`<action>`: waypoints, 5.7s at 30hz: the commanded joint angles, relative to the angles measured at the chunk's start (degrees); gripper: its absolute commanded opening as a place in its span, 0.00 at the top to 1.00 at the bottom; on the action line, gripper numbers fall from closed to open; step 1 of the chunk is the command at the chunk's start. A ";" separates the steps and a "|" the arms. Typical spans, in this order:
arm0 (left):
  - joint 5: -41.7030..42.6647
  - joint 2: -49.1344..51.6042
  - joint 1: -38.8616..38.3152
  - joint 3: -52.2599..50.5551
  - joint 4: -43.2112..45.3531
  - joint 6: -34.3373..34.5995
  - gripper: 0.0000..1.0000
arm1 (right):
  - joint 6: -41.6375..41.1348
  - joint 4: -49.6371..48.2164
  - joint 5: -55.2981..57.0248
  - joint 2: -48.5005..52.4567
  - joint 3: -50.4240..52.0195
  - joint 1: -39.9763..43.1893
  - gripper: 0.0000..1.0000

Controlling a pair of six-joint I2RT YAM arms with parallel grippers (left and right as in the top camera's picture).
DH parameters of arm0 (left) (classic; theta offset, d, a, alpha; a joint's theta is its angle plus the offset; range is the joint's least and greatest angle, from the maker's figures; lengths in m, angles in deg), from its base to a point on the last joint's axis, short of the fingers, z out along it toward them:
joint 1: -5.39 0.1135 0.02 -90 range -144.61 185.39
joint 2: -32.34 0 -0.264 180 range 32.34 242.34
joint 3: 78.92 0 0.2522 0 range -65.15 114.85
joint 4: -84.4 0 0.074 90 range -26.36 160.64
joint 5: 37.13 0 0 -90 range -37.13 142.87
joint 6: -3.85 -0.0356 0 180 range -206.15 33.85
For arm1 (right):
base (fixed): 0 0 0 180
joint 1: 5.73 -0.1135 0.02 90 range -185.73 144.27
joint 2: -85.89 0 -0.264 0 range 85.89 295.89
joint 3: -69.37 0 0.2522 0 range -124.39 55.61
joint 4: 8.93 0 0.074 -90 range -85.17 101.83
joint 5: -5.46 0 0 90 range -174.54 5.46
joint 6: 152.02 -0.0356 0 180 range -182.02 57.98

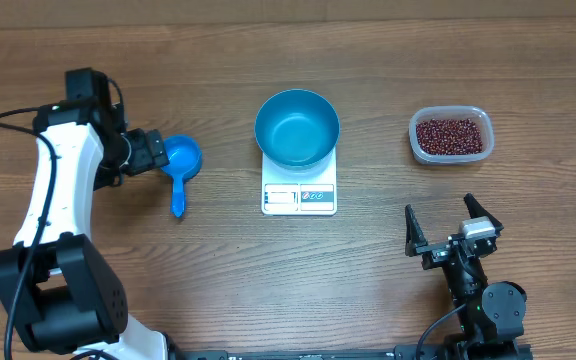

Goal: Scoop item into bowl and weigh 150g on scale
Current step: 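Lower the left gripper and close it on the blue scoop's rim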

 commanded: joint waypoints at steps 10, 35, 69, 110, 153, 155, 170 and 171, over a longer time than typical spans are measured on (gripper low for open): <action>-1.64 4.28 -2.80 1.16 2.64 5.68 0.00 | 0.87 -0.15 -0.28 -0.57 0.59 0.15 0.00; -3.56 4.28 -2.80 0.57 5.31 13.33 0.00 | 0.87 -0.15 -0.28 -0.57 0.59 0.15 0.00; -4.39 4.28 -2.80 -9.31 13.88 13.31 0.00 | 0.87 -0.15 -0.28 -0.57 0.59 0.15 0.00; -4.07 4.28 -2.80 -12.04 17.11 13.64 0.00 | 0.87 -0.17 -0.28 -0.57 0.59 0.15 0.00; -3.96 4.33 -2.69 -12.04 19.78 16.15 0.00 | 0.87 -0.17 -0.28 -0.57 0.59 0.15 0.00; -3.93 4.42 -2.69 -12.04 20.09 16.37 0.00 | 0.87 -0.17 -0.28 -0.57 0.59 0.15 0.00; -0.13 9.22 -2.69 -11.91 21.18 17.35 0.00 | 0.87 -0.17 -0.28 -0.57 0.59 0.15 0.00; -0.28 9.22 -2.69 -11.91 21.18 17.31 0.00 | 0.87 -0.17 -0.28 -0.57 0.59 0.15 0.00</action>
